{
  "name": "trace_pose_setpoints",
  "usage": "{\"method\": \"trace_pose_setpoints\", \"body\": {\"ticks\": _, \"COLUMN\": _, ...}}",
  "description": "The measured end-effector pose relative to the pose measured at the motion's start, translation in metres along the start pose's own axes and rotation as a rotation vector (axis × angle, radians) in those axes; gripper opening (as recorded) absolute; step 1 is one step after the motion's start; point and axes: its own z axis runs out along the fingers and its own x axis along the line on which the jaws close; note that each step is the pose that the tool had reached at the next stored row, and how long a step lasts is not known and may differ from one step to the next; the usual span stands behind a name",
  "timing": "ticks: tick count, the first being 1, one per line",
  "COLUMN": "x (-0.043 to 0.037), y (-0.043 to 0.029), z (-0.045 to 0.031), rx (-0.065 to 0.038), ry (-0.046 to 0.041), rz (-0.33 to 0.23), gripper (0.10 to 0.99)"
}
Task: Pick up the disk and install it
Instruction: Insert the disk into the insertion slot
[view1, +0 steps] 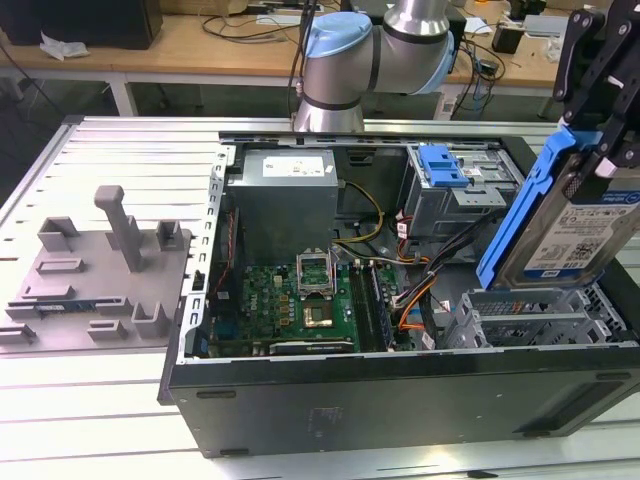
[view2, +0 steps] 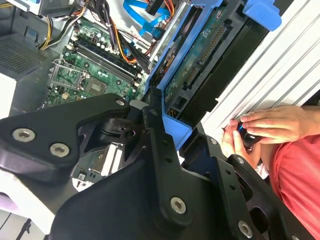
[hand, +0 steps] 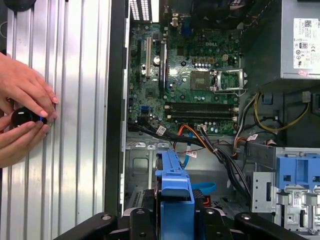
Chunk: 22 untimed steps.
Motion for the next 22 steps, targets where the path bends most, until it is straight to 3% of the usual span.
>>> {"method": "trace_pose_setpoints", "body": {"ticks": 22, "x": -0.0001, "y": -0.0024, "z": 0.0094, "rx": 0.000, "ry": -0.0002, "rz": 0.005, "gripper": 0.365}}
